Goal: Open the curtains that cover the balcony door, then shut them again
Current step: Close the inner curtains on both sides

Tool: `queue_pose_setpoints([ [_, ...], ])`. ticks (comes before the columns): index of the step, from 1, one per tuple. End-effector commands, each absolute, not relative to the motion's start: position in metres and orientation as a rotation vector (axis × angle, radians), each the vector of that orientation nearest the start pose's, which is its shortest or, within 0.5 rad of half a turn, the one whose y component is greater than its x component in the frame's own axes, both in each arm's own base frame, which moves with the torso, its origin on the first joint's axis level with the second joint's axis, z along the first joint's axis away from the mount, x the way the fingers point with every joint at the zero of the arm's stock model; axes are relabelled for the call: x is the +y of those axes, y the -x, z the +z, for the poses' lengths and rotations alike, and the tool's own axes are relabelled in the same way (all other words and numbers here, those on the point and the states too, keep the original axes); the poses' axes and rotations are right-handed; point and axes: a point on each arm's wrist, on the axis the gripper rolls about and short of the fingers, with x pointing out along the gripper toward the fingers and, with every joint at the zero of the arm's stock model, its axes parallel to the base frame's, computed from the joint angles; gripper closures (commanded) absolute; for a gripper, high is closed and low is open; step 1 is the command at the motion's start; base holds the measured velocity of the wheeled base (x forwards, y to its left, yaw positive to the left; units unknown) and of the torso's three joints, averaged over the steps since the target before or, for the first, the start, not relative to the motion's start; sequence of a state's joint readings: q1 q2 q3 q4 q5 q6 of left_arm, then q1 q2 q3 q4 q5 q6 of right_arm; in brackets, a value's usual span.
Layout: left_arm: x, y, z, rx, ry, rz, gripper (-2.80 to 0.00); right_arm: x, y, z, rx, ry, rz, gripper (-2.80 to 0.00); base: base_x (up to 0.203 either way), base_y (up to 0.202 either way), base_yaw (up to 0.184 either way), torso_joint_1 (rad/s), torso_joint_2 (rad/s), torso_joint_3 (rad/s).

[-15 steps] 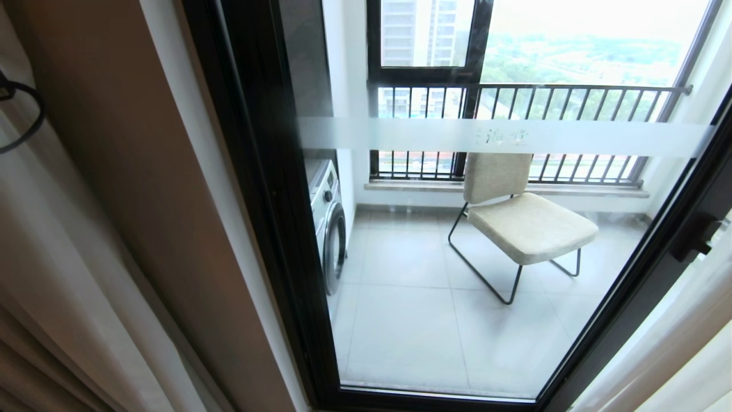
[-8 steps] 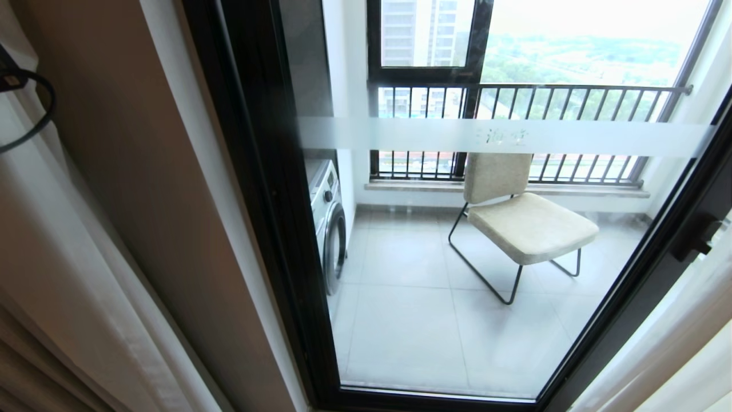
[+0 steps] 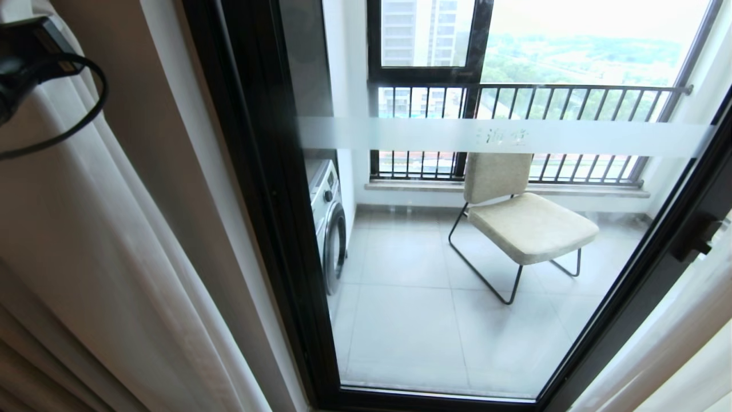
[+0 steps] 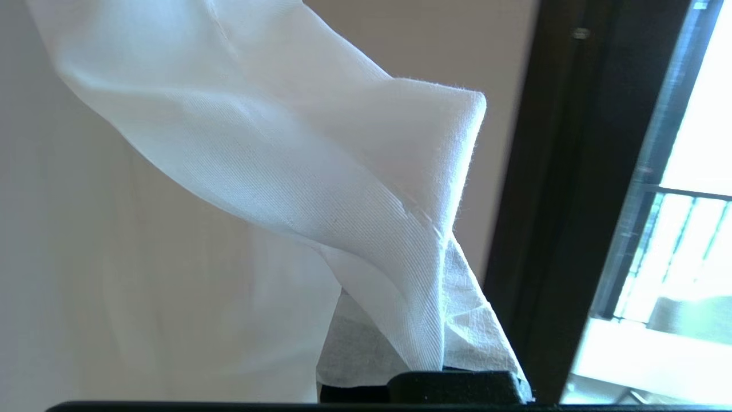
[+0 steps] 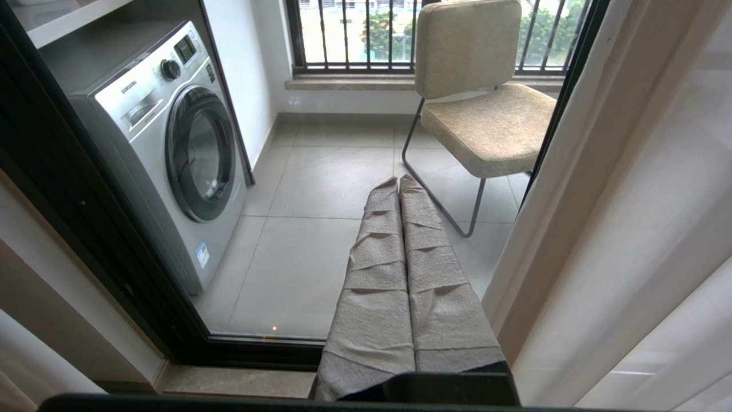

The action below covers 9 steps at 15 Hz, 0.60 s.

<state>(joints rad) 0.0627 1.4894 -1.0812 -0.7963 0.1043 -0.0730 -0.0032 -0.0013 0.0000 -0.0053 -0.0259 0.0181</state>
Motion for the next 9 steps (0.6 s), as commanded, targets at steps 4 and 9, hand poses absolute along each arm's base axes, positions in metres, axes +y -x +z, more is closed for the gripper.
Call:
queue_pose_setpoints([
  [4,-0.034,-0.251,0.335,-0.38,0.119,-0.053,0.0,-0.001,0.023,0.076,-0.006,-0.018,-0.029,0.0,0.0,0.0,0.0,0.0,0.0,0.0],
  [9,-0.049,-0.245,0.331,-0.36,0.124,-0.141,0.0,-0.001,0.023,0.076,-0.006,-0.018,-0.029,0.0,0.0,0.0,0.0,0.0,0.0,0.0],
])
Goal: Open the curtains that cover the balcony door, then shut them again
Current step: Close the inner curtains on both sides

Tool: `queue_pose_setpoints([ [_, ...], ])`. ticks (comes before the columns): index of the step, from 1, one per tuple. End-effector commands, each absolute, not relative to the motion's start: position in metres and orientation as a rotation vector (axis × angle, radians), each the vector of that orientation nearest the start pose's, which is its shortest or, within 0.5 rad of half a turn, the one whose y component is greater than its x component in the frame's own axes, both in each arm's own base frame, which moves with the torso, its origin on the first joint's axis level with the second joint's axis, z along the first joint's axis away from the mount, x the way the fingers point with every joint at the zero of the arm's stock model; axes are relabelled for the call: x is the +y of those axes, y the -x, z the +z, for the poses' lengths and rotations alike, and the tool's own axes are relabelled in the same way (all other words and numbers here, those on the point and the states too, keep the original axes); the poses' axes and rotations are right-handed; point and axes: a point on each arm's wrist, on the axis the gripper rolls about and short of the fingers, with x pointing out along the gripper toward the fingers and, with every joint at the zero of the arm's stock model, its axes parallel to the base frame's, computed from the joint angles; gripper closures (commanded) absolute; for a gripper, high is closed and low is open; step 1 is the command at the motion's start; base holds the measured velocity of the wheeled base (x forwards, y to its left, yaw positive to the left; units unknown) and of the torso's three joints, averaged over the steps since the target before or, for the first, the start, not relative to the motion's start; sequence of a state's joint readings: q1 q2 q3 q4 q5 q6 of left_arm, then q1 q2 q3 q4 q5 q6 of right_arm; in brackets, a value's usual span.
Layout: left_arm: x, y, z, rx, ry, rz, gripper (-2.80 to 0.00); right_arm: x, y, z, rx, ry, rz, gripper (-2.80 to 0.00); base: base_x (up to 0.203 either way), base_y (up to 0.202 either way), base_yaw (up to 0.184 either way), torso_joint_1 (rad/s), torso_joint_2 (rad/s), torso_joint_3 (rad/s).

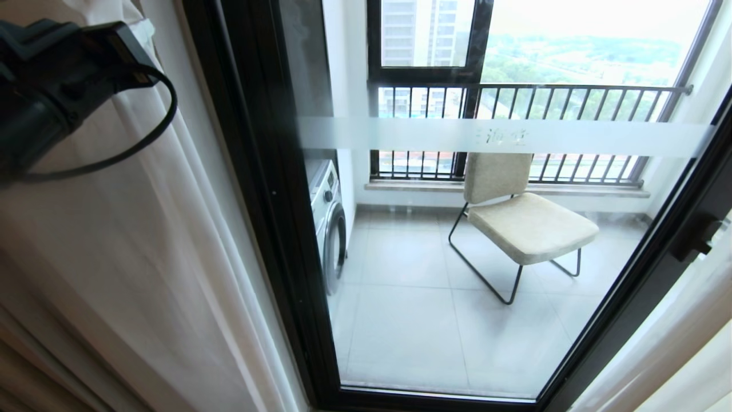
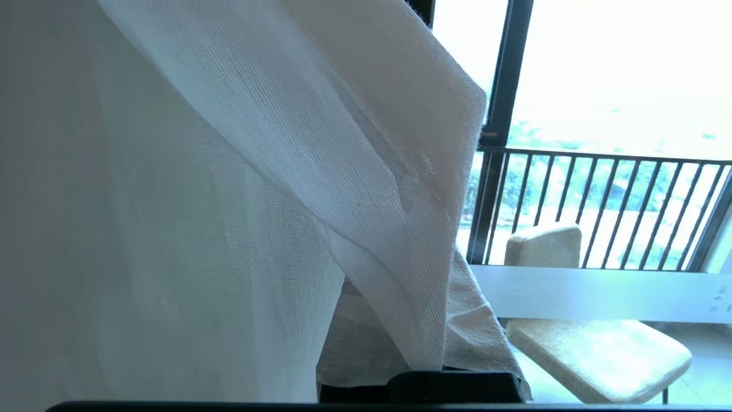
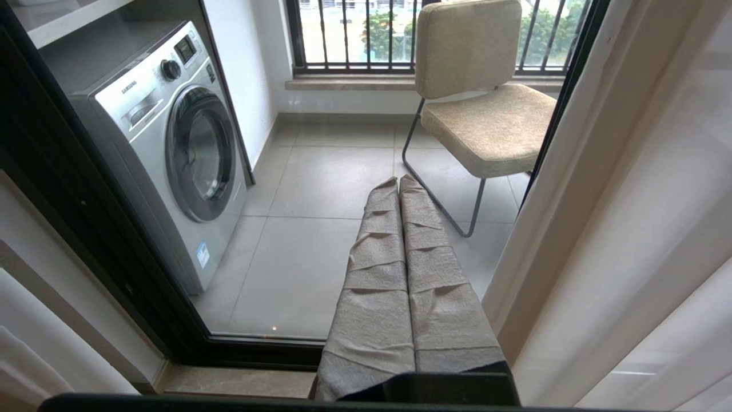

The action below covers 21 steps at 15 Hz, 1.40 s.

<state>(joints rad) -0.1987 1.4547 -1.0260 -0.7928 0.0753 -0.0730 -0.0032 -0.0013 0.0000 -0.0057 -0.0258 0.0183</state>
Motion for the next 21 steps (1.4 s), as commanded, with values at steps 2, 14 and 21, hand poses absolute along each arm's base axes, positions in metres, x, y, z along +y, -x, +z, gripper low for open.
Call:
queue_pose_setpoints([
  [2,-0.05,-0.246,0.33,-0.357,0.124,-0.141,0.0,-0.001,0.023,0.076,-0.006,-0.018,-0.029,0.0,0.0,0.0,0.0,0.0,0.0,0.0],
  [14,-0.064,-0.247,0.326,-0.335,0.131,-0.193,0.0,-0.001,0.023,0.076,-0.006,-0.018,-0.029,0.0,0.0,0.0,0.0,0.0,0.0,0.0],
  [21,-0.066,-0.249,0.321,-0.316,0.129,-0.199,0.0,-0.001,0.023,0.076,-0.006,-0.018,-0.029,0.0,0.0,-0.012,0.002,-0.001,0.0,0.0],
])
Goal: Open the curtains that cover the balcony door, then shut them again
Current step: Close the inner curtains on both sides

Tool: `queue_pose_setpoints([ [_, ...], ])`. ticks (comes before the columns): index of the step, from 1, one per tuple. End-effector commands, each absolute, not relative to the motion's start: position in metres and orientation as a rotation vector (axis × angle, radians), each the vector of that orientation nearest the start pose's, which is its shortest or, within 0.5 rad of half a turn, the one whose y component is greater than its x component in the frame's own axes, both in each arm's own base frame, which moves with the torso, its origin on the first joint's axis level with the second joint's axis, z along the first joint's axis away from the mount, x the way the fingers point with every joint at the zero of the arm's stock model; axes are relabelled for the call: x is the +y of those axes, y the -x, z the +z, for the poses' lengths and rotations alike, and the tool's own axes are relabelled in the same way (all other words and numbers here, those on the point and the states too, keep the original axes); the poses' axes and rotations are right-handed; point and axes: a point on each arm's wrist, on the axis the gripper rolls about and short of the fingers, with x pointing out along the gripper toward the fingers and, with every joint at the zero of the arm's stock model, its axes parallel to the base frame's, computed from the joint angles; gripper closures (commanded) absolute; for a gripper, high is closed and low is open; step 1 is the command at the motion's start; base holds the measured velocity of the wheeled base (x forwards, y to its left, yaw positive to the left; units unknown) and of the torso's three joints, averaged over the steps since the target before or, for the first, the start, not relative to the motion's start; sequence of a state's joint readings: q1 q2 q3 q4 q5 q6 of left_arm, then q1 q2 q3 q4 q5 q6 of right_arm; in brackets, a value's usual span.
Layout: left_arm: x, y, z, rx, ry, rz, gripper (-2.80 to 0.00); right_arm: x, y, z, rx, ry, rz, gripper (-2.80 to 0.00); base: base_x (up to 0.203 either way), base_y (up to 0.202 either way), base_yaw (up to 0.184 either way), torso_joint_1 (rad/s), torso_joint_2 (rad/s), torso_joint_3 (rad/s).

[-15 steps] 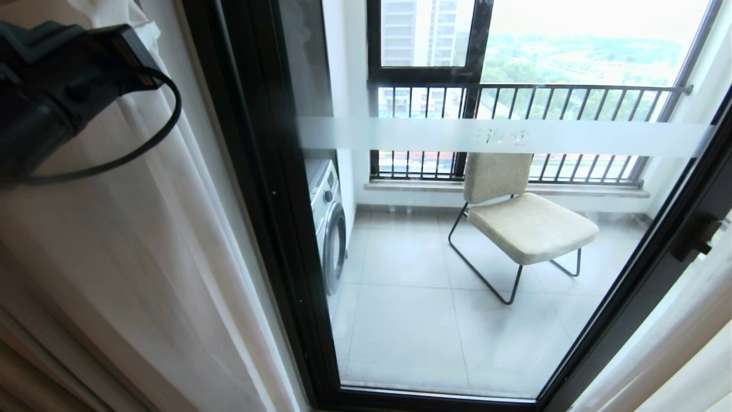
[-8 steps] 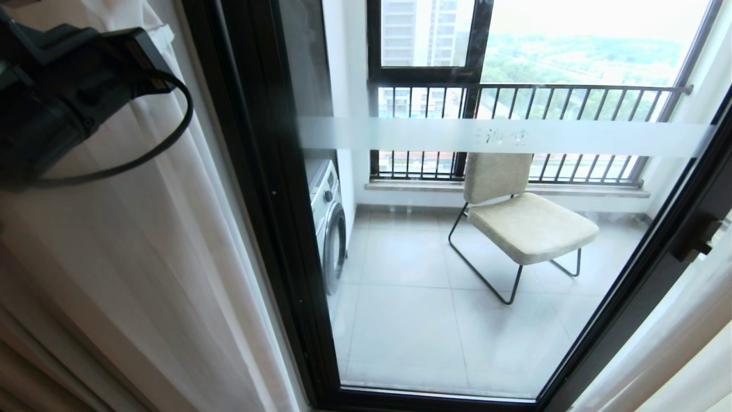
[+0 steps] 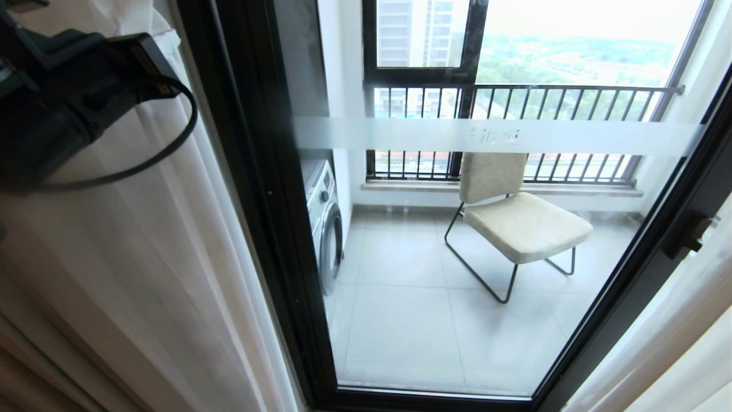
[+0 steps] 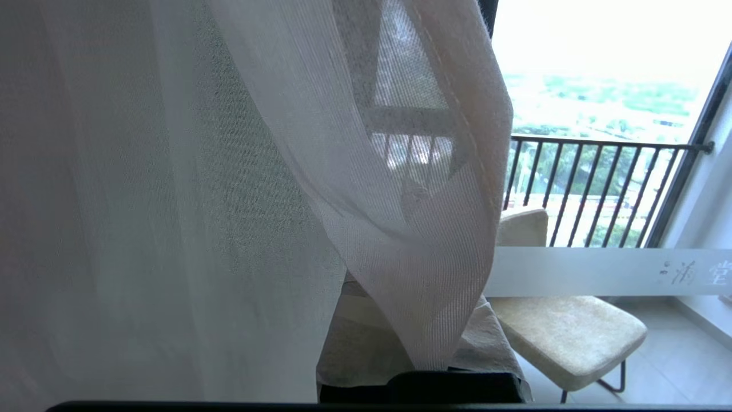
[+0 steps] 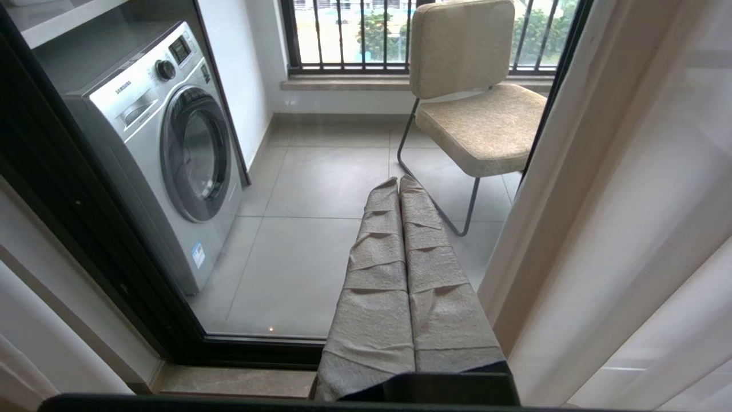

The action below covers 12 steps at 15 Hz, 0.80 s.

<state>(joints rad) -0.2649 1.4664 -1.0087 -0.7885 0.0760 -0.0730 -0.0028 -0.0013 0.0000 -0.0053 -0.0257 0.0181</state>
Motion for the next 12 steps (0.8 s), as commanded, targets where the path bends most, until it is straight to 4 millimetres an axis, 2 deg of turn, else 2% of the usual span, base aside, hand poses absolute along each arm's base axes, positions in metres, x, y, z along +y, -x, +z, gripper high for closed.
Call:
queue_pose_setpoints([
  [1,-0.0663,-0.2489,0.3206,-0.315,0.129,-0.2,0.0,-0.0005,0.0228,0.0761,-0.006,-0.018,-0.029,0.0,0.0,-0.156,0.005,0.001,0.0,0.002],
  [12,-0.0723,-0.2498,0.3186,-0.307,0.131,-0.22,0.0,-0.0005,0.0228,0.0761,-0.006,-0.018,-0.029,0.0,0.0,-0.191,0.0,0.001,0.0,0.002],
])
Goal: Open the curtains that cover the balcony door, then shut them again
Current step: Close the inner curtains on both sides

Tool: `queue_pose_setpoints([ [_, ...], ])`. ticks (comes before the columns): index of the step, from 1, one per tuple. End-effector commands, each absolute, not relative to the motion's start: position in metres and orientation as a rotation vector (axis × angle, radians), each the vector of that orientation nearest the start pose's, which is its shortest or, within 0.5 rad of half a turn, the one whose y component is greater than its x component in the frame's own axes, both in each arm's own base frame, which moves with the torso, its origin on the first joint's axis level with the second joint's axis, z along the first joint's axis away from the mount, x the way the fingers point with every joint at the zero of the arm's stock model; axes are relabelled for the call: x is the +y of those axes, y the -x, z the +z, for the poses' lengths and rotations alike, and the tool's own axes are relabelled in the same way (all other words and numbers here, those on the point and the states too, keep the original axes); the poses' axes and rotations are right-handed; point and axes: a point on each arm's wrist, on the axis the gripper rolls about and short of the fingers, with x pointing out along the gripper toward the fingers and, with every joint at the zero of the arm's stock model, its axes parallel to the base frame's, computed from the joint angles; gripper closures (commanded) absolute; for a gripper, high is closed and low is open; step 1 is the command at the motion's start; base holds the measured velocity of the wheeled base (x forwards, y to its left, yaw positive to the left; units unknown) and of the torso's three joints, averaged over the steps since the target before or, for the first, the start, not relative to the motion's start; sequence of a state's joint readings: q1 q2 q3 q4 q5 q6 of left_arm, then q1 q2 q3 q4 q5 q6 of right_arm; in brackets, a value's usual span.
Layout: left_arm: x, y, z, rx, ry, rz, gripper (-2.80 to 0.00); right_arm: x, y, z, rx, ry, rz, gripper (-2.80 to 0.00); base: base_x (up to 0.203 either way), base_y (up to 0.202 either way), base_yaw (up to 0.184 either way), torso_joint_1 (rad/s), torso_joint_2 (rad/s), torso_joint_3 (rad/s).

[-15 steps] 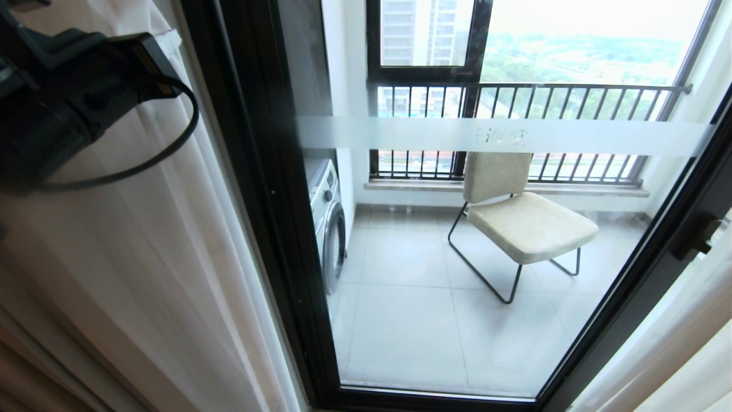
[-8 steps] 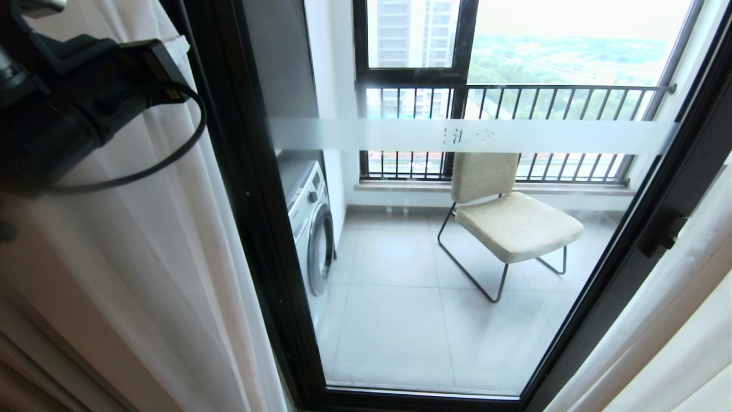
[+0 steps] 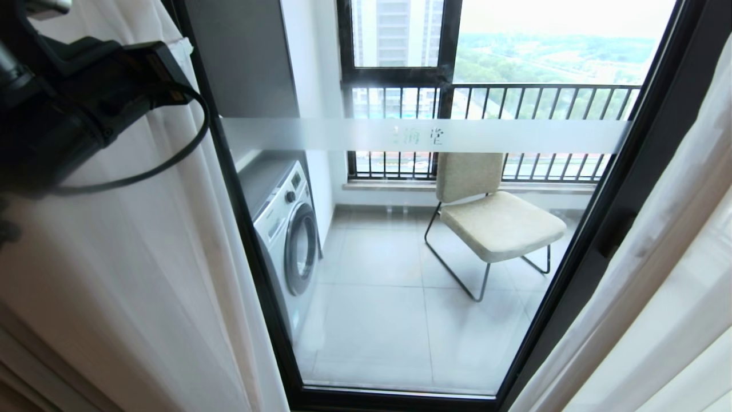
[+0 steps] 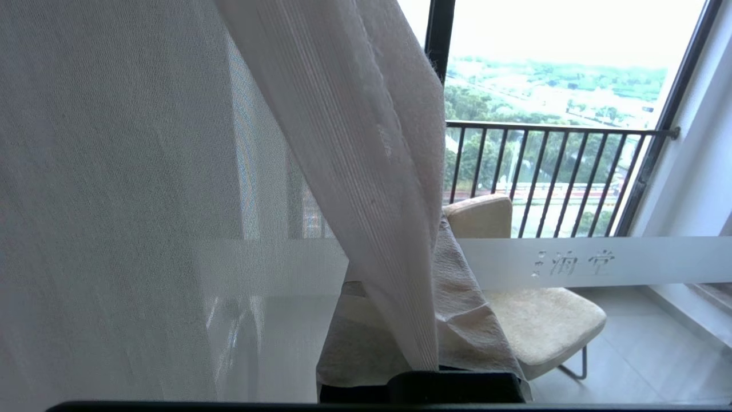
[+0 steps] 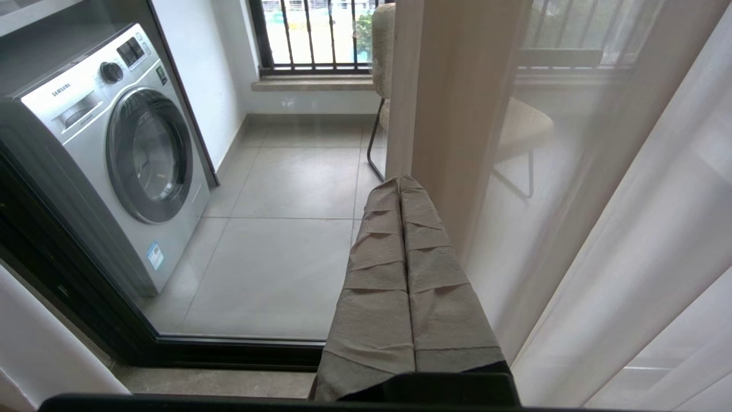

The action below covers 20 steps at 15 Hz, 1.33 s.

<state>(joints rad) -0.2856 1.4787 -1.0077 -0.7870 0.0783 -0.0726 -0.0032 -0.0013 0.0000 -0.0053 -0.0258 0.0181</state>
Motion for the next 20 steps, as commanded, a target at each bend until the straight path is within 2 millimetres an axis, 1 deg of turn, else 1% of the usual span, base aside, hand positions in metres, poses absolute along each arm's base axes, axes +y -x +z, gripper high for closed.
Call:
queue_pose_setpoints([
  [1,-0.075,-0.249,0.319,-0.306,0.131,-0.229,0.0,-0.001,0.023,0.076,-0.006,-0.018,-0.029,0.0,0.0,-0.19,0.004,0.002,0.0,0.002],
  [10,-0.085,-0.239,0.324,-0.323,0.141,-0.273,0.0,-0.001,0.023,0.076,-0.006,-0.018,-0.029,0.0,0.0,-0.191,0.003,0.005,0.0,0.002],
  [16,-0.087,-0.229,0.324,-0.328,0.146,-0.298,0.0,-0.001,0.023,0.076,-0.006,-0.018,-0.029,0.0,0.0,-0.192,0.004,0.003,0.0,0.003],
  [20,-0.087,-0.229,0.325,-0.329,0.145,-0.298,0.0,-0.001,0.023,0.076,-0.006,-0.018,-0.029,0.0,0.0,-0.191,0.004,0.003,0.0,0.002],
])
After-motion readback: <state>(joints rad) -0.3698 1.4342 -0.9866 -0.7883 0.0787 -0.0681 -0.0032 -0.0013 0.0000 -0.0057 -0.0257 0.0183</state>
